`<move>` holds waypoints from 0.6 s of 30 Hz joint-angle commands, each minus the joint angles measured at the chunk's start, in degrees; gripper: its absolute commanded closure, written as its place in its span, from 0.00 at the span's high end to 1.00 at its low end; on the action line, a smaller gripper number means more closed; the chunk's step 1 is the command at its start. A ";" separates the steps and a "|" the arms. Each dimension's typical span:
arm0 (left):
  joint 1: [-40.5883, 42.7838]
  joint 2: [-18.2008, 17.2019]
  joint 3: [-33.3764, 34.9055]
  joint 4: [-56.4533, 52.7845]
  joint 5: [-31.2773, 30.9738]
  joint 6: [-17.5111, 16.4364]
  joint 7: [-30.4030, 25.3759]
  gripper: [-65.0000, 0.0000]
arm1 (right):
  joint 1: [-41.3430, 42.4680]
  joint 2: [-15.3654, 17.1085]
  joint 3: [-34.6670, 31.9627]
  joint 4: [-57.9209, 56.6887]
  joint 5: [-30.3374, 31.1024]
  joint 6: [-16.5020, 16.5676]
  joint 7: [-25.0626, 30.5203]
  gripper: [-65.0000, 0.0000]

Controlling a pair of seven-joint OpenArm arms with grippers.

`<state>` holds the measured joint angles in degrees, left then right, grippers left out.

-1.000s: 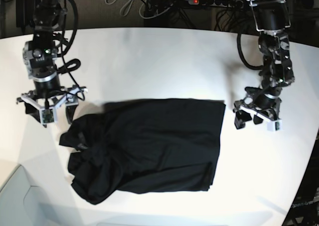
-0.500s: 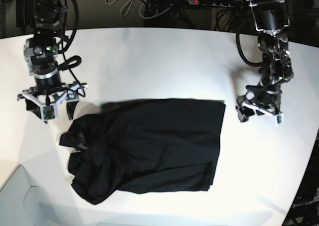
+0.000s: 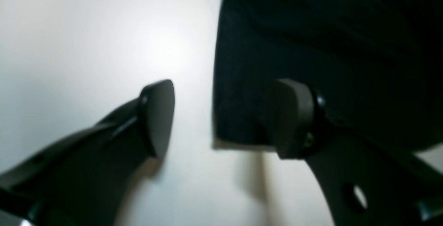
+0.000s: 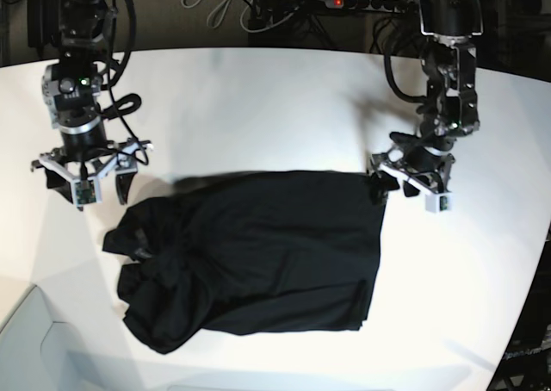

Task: Layout the t-shirt on the table in an organized manner, then fold the t-shirt properly
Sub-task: 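Grasp the shirt corner nearest the left gripper with the left gripper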

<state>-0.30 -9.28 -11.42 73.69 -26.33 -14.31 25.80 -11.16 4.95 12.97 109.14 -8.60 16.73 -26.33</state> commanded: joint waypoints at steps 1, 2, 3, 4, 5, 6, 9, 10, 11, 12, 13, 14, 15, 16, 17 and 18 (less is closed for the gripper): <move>-0.98 0.27 -0.05 0.90 -0.44 -0.16 -1.23 0.65 | 0.65 0.46 0.17 1.14 0.29 0.02 1.49 0.66; -0.54 0.62 -0.05 0.90 -0.44 -0.16 -1.23 0.65 | 0.56 0.46 0.08 1.14 0.29 0.02 1.49 0.66; -0.28 0.62 0.12 0.99 -0.44 -0.16 -1.41 0.65 | 0.48 0.46 -0.01 1.14 0.29 0.02 1.58 0.66; -0.19 0.62 0.21 0.99 -0.44 -0.16 -1.23 0.65 | 0.48 0.46 -0.09 1.14 0.29 0.02 1.58 0.66; -0.28 0.62 0.21 0.99 -0.44 -0.16 -1.23 0.65 | 0.48 0.46 -0.09 1.14 0.29 0.02 1.58 0.66; -0.36 0.62 0.30 0.90 -0.44 -0.16 -1.14 0.65 | 0.56 0.46 -0.09 1.14 0.29 0.02 1.58 0.66; -0.36 0.62 1.62 -0.24 -0.44 -0.16 -1.14 0.65 | 0.83 0.46 -0.09 1.14 0.29 0.02 1.49 0.66; -0.36 0.62 2.06 -0.59 -0.44 -0.16 -1.14 0.65 | 0.83 0.46 -0.09 1.14 0.29 0.02 1.49 0.66; -0.36 0.62 2.41 -0.94 -0.44 -0.16 -1.14 0.65 | 0.83 0.46 -0.09 1.14 0.29 0.02 1.49 0.66; -0.28 0.62 2.67 -1.65 -0.44 -0.16 -1.14 0.65 | 0.74 0.46 -0.09 1.14 0.29 0.02 1.49 0.66; -0.36 0.62 3.11 -2.61 -0.44 -0.16 -1.14 0.65 | 0.65 0.46 -0.09 1.14 0.29 0.02 1.49 0.66; -0.54 0.62 3.73 -3.67 -0.44 -0.16 -1.14 0.65 | 0.65 0.46 -0.09 1.14 0.29 0.02 1.58 0.66; -0.72 0.62 4.43 -4.37 -0.44 -0.16 -1.14 0.65 | 0.56 0.46 -0.09 1.14 0.29 0.02 1.58 0.66; -0.72 0.53 5.05 -4.64 -0.44 -0.16 -1.14 0.65 | 0.56 0.46 -0.09 1.14 0.29 0.02 1.58 0.66; -0.72 0.53 5.49 -4.81 -0.44 -0.16 -1.23 0.65 | 0.56 0.46 -0.09 1.14 0.29 0.02 1.58 0.66; -0.72 0.53 5.57 -4.81 -0.44 -0.16 -1.23 0.65 | 0.48 0.46 -0.09 1.14 0.29 0.02 1.58 0.66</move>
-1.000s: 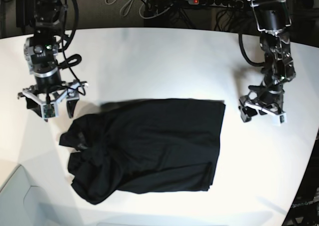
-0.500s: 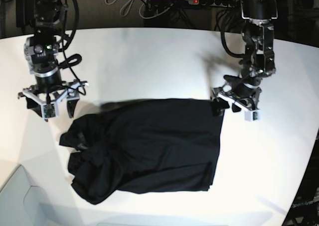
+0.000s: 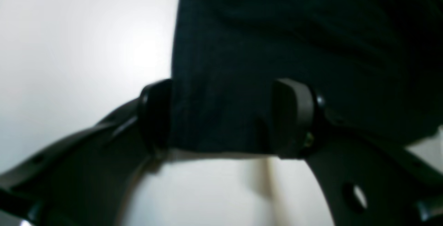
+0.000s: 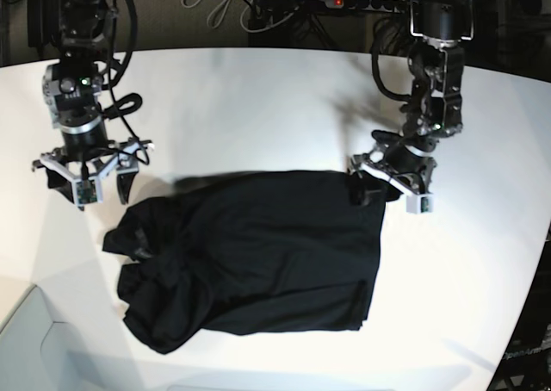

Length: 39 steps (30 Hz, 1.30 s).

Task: Layout the t-shirt on the table in an organized manner, then fold the t-shirt properly
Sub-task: 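Grasp the shirt corner nearest the left gripper with the left gripper, then pull the held corner outward with the left gripper, right gripper grasping opposite corner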

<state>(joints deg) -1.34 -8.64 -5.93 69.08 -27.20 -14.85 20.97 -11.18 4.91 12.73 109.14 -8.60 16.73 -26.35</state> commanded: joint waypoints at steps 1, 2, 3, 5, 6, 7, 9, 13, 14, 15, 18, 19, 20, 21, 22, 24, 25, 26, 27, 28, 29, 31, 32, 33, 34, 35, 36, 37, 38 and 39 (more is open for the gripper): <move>0.33 -0.10 0.09 -0.20 0.43 0.39 3.60 0.65 | 0.50 0.50 0.15 1.14 0.29 0.02 1.60 0.66; 0.33 -0.10 0.09 -0.20 0.43 0.39 3.60 0.65 | 0.50 0.50 0.15 1.14 0.29 0.02 1.60 0.66; 0.33 -0.10 0.09 -0.20 0.43 0.39 3.69 0.65 | 0.50 0.50 0.24 1.14 0.29 0.02 1.60 0.66; 0.25 -0.19 0.09 -0.64 0.43 0.39 3.69 0.62 | 0.50 0.50 0.32 1.06 0.29 0.02 1.60 0.66; 0.25 -0.28 0.09 -0.73 0.43 0.39 3.69 0.58 | 0.50 0.50 0.32 1.06 0.29 0.02 1.60 0.66; 0.25 -0.45 0.09 -0.73 0.43 0.21 3.69 0.52 | 0.50 0.50 0.32 1.06 0.29 0.02 1.60 0.66; 0.25 -0.45 0.09 -0.73 0.34 0.21 3.69 0.39 | 0.50 0.50 0.32 1.06 0.29 0.02 1.60 0.66; 0.25 -0.54 -0.26 -0.73 0.34 0.30 3.69 0.04 | 0.50 0.50 0.32 1.06 0.29 0.02 1.69 0.66; 0.25 -0.54 -0.35 -0.55 0.34 0.30 3.69 0.00 | 0.50 0.50 0.32 1.06 0.29 0.02 1.69 0.66; 0.25 -0.54 -0.35 -0.29 0.34 0.30 3.69 0.00 | 0.50 0.50 0.24 1.06 0.29 0.02 1.69 0.66; 0.25 -0.63 -0.44 -0.11 -0.01 0.30 3.69 0.00 | 0.41 0.50 0.06 1.06 0.29 0.02 1.69 0.66; 0.25 -0.63 -0.53 0.15 -0.01 0.30 3.69 0.00 | 0.41 0.50 0.06 1.06 0.29 0.02 1.69 0.66; 0.25 -0.72 -0.62 1.03 -0.01 0.30 3.69 0.00 | 0.32 0.50 0.06 1.06 0.38 0.02 1.69 0.66; 0.60 -0.72 -1.23 2.53 -0.01 0.30 3.69 0.00 | 0.32 0.50 0.06 1.06 0.38 0.02 1.60 0.66; 0.77 -0.72 -2.11 4.11 -0.01 0.30 3.69 0.00 | 0.32 0.50 0.06 1.06 0.38 0.10 1.51 0.66; 1.74 -0.72 -4.04 7.45 -0.01 0.30 3.78 0.00 | 0.32 0.50 -0.03 1.06 0.38 0.10 1.51 0.67; 2.62 -0.72 -5.10 9.21 -0.01 0.30 3.78 0.00 | 0.32 0.41 -0.03 1.06 0.38 0.10 1.51 0.67; 3.06 -0.72 -6.24 11.40 -0.01 0.30 3.78 0.00 | 0.32 0.41 -0.03 0.97 0.38 0.10 1.43 0.67; 3.50 -0.72 -7.56 13.69 0.08 0.30 3.78 0.00 | 0.32 0.41 -0.03 0.97 0.38 0.10 1.43 0.67; 3.94 -0.72 -8.79 15.45 -0.01 0.30 3.78 0.00 | 0.32 0.41 -0.03 0.97 0.38 0.10 1.43 0.67; 4.47 -0.72 -10.02 17.12 -0.01 0.30 3.95 0.00 | 0.32 0.41 -0.12 0.88 0.38 0.10 1.43 0.67; 5.26 -0.72 -12.84 21.07 -0.01 0.13 6.32 0.00 | 0.32 0.41 -1.08 0.70 0.38 0.10 1.43 0.67; 5.34 -0.72 -14.33 22.83 -0.10 0.04 8.00 0.00 | 0.32 0.41 -1.87 0.70 0.38 0.10 1.43 0.67; 5.34 -0.72 -15.47 24.33 -0.10 0.04 9.58 0.00 | 0.32 0.41 -2.49 0.70 0.38 0.10 1.43 0.67; 5.17 -0.63 -16.70 25.65 -0.10 0.04 10.98 0.00 | 0.32 0.41 -3.11 0.70 0.38 0.10 1.43 0.67; 5.17 -0.63 -17.49 26.61 -0.10 -0.05 12.04 0.00 | 0.41 0.41 -3.98 0.70 0.38 0.10 1.43 0.67; 5.17 -0.63 -18.11 27.76 -0.10 -0.05 12.74 0.00 | 0.41 0.41 -5.04 0.70 0.38 0.10 1.43 0.67; 5.17 -0.63 -18.81 28.81 -0.10 -0.05 13.18 0.00 | 0.32 0.41 -6.01 0.70 0.38 0.10 1.43 0.67; 5.17 -0.63 -19.52 29.95 -0.10 -0.05 13.36 0.00 | 0.23 0.41 -7.33 0.70 0.38 0.10 1.43 0.67; 5.26 -0.63 -20.22 30.75 -0.10 -0.05 13.36 0.00 | 0.15 0.41 -8.73 0.62 0.38 0.10 1.34 0.67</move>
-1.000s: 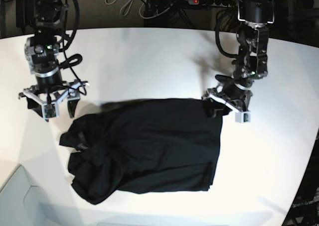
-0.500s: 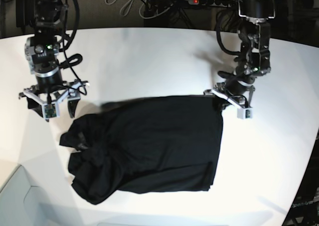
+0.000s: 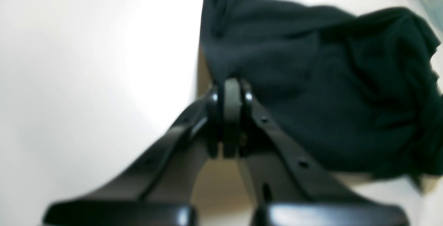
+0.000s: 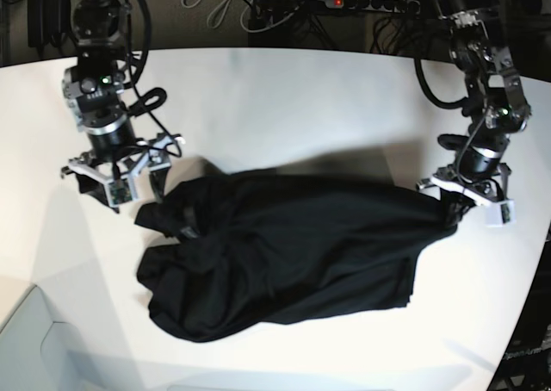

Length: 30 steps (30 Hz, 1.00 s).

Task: Layout the t-shirt on the table in an organized manner, then fold the t-shirt properly
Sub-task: 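Pull the held corner outward with the left gripper, right gripper grasping opposite corner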

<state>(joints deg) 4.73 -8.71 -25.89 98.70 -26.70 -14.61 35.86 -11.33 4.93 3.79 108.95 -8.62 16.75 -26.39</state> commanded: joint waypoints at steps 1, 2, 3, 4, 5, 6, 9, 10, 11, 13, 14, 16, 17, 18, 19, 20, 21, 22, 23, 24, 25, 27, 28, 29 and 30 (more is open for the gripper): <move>-0.82 -0.56 -1.14 1.92 -0.60 -0.29 -1.35 0.00 | -0.14 0.39 -1.46 0.37 0.40 0.08 1.38 0.67; -0.91 -0.56 -1.76 2.36 -0.60 -0.29 -1.17 0.00 | -0.49 0.39 -2.87 0.02 0.40 0.08 1.56 0.67; -0.91 -0.56 -2.11 2.45 -0.60 -0.29 -1.17 0.00 | -0.67 0.39 -4.28 -0.42 0.40 0.08 1.56 0.67; -1.00 -0.56 -2.37 2.54 -0.60 -0.29 -1.17 0.00 | -0.84 0.39 -5.51 -0.77 0.40 0.08 1.56 0.67; -1.00 -0.56 -2.46 2.36 -0.60 -0.29 -1.17 0.00 | -1.11 0.30 -6.56 -1.21 0.40 0.08 1.47 0.66; -1.00 -0.56 -2.46 2.27 -0.60 -0.29 -1.17 0.00 | -1.19 0.04 -7.62 -2.00 0.40 0.08 1.73 0.66; -0.64 -0.56 -2.46 2.27 -0.60 -0.29 -1.17 0.00 | -1.19 -2.07 -9.37 -4.55 0.40 0.08 1.73 0.66; -0.56 -0.48 -2.46 2.27 -0.60 -0.29 -1.17 0.00 | -1.19 -2.69 -9.64 -5.34 0.40 0.08 1.82 0.66; -0.56 -0.30 -2.46 2.18 -0.60 -0.29 -1.17 0.00 | -1.11 -3.39 -9.90 -6.40 0.40 0.08 1.82 0.66; -0.56 -0.21 -2.46 2.18 -0.42 -0.29 -1.17 0.00 | -0.58 -4.88 -10.69 -8.24 0.40 0.08 1.91 0.66; -0.47 -0.21 -2.46 2.18 -0.42 -0.29 -1.17 0.00 | 0.21 -5.50 -10.87 -9.03 0.40 0.08 1.91 0.66; 0.15 -0.30 -2.46 2.18 -0.33 -0.29 -1.17 0.00 | 1.71 -6.12 -11.92 -10.53 0.40 -0.01 1.91 0.66; 0.32 -0.39 -2.46 2.18 -0.51 -0.29 -1.17 0.00 | 2.32 -6.20 -12.19 -11.23 0.40 -0.01 1.91 0.66; 0.32 -0.48 -2.37 2.18 -0.51 -0.29 -1.17 0.00 | 2.94 -6.20 -12.28 -11.76 0.40 -0.01 1.91 0.66; 0.32 -0.48 -2.37 2.18 -0.42 -0.29 -1.17 0.00 | 3.55 -6.20 -12.28 -12.29 0.40 -0.01 1.91 0.66; 0.32 -0.48 -2.46 2.18 -0.33 -0.29 -1.17 0.00 | 4.08 -6.20 -12.28 -12.73 0.40 -0.01 1.91 0.66; 0.41 -0.48 -2.46 2.18 -0.33 -0.29 -1.17 0.00 | 4.52 -6.29 -12.28 -13.08 0.40 -0.01 1.91 0.66; 0.41 -0.48 -2.46 2.18 -0.33 -0.29 -1.17 0.00 | 5.05 -6.56 -12.28 -13.61 0.40 -0.09 1.91 0.66; 0.41 -0.48 -2.46 2.18 -0.25 -0.29 -1.17 0.00 | 5.49 -6.91 -12.28 -14.13 0.40 -0.09 1.91 0.66; 0.41 -0.48 -2.46 2.18 -0.25 -0.29 -1.17 0.00 | 6.01 -7.17 -12.10 -14.75 0.40 -0.09 1.91 0.66; 0.41 -0.48 -2.46 2.18 -0.25 -0.29 -1.17 0.00 | 6.45 -7.26 -12.01 -15.36 0.40 -0.09 1.91 0.66; 0.41 -0.48 -2.46 2.10 -0.25 -0.29 -1.17 0.00 | 6.89 -7.26 -12.19 -16.42 0.40 -0.09 1.91 0.65; 0.41 -0.56 -2.46 2.10 -0.25 -0.29 -1.17 0.00 | 6.98 -7.35 -12.19 -16.86 0.40 -0.18 1.91 0.62; 0.41 -0.56 -2.46 2.10 -0.25 -0.29 -1.17 0.00 | 7.07 -7.35 -12.19 -16.95 0.40 -0.18 2.00 0.59; 0.41 -0.56 -2.46 2.10 -0.25 -0.29 -1.17 0.00 | 7.16 -7.35 -12.28 -16.95 0.40 -0.18 2.00 0.55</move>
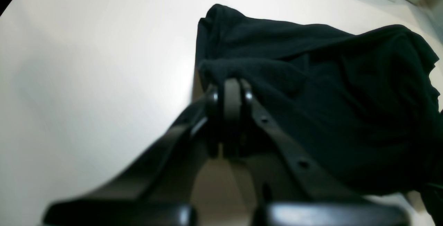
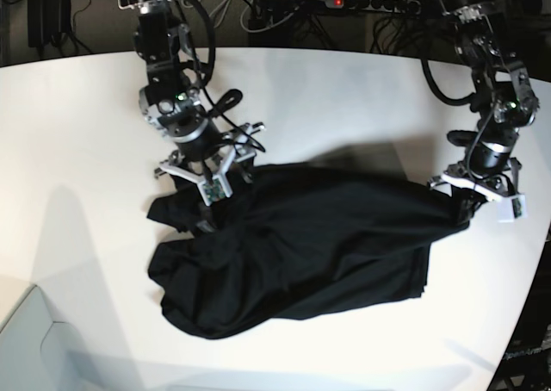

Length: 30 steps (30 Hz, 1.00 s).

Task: Layout the t-shirt on the table in an organized manner, then fold the t-shirt properly
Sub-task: 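Pull the held corner outward with the left gripper, right gripper grasping opposite corner, then stretch the shirt between both grippers to spread it flat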

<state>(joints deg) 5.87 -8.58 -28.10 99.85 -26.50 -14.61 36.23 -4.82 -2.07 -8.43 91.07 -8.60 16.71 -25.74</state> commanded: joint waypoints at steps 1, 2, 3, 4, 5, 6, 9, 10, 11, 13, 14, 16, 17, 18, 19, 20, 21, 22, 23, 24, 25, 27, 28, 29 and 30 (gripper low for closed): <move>-0.73 -0.70 -0.25 0.94 -0.44 -0.29 -1.55 0.00 | 1.26 -0.35 -0.06 0.93 0.38 -0.14 1.34 0.49; -0.73 -0.70 -0.25 0.94 -0.44 -0.29 -1.55 0.00 | 1.52 -0.35 -0.06 0.49 0.38 -0.14 1.34 0.44; -0.81 -0.70 -0.25 0.94 -0.44 -0.29 -1.63 0.00 | 1.79 -0.26 -0.06 -0.21 0.38 -0.05 1.34 0.38; -0.81 -0.70 -0.25 0.94 -0.44 -0.29 -1.63 0.00 | 1.87 -0.18 0.03 -0.74 0.38 -0.05 1.34 0.32; -0.81 -0.70 -0.25 0.94 -0.44 -0.29 -1.63 0.00 | 2.31 -0.09 0.21 -1.00 0.38 0.04 1.34 0.26; -0.81 -0.70 -0.25 0.94 -0.44 -0.29 -1.72 0.00 | 2.49 -0.09 0.29 -1.26 0.38 0.04 1.34 0.18; -0.99 -0.78 -0.34 0.94 -0.44 -0.29 -1.81 0.00 | 1.96 0.61 0.38 0.85 0.38 0.04 1.17 0.00; -0.99 -0.78 -0.34 0.94 -0.44 -0.29 -1.90 0.00 | 1.52 1.05 0.38 2.25 0.38 0.04 1.17 0.00; -0.99 -0.87 -0.34 1.03 -0.44 -0.29 -1.99 0.00 | 1.00 1.49 0.38 4.27 0.38 0.04 1.17 0.00; -0.90 -1.93 -1.22 1.47 -0.80 -0.29 -1.99 0.00 | -0.15 2.55 0.38 9.72 0.38 0.04 1.17 0.00; -0.99 -2.10 -1.66 1.47 -0.80 -0.29 -1.99 0.00 | -0.41 3.16 0.38 12.01 0.38 0.04 1.17 0.00; -1.25 -2.28 -2.80 1.64 -0.80 -0.29 -1.99 0.00 | -0.50 4.57 0.38 16.49 0.38 0.13 0.90 0.00; -1.25 -2.28 -3.51 1.64 -0.80 -0.29 -1.99 0.00 | -0.41 5.10 0.47 18.16 0.38 0.13 0.90 0.00; -1.25 -2.28 -4.12 1.73 -0.80 -0.29 -1.99 0.00 | -0.32 5.71 0.56 19.57 0.38 0.13 0.90 0.00; -1.25 -2.28 -5.00 1.73 -0.80 -0.29 -1.99 0.00 | -0.24 6.51 1.09 20.80 0.38 0.13 0.90 0.00; -1.34 -2.28 -5.79 1.73 -0.80 -0.38 -1.99 0.00 | 0.73 6.86 2.05 21.68 0.38 0.13 0.90 0.00; -1.34 -2.28 -6.32 1.73 -0.80 -0.38 -1.99 0.00 | 1.79 6.94 3.11 21.86 0.38 0.13 0.81 0.00; -1.34 -2.37 -6.94 1.73 -0.88 -0.38 -1.99 0.00 | 3.19 6.94 4.60 21.86 0.38 0.13 0.73 0.00; -1.34 -2.37 -7.55 1.73 -0.88 -0.38 -1.99 0.00 | 4.69 7.03 6.18 21.50 0.38 0.13 0.73 0.00; -1.34 -2.37 -8.17 1.73 -0.88 -0.38 -1.99 0.00 | 6.01 7.03 7.68 20.89 0.38 0.13 0.64 0.00; -1.34 -2.37 -8.69 1.73 -0.88 -0.38 -1.99 0.00 | 7.24 7.03 8.91 20.10 0.38 0.13 0.64 0.00; -1.34 -2.37 -9.13 1.73 -0.88 -0.38 -1.81 0.00 | 10.67 7.03 11.37 17.37 0.38 1.62 -0.07 0.00; -1.34 -2.37 -9.13 1.73 -0.88 -0.38 -1.81 0.00 | 12.16 7.03 12.43 15.44 0.38 2.94 -0.77 0.00; -1.34 -2.37 -9.13 1.73 -0.88 -0.38 -1.81 0.00 | 14.01 7.03 13.57 13.06 0.38 4.61 -1.56 0.00; -1.34 -2.37 -9.13 1.73 -0.88 -0.38 -1.72 0.00 | 15.50 7.03 14.45 10.78 0.38 6.02 -2.44 0.00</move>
<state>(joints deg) 5.21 -10.28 -37.01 100.38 -26.74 -14.79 36.21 9.43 4.71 5.96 100.95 -8.45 22.57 -29.23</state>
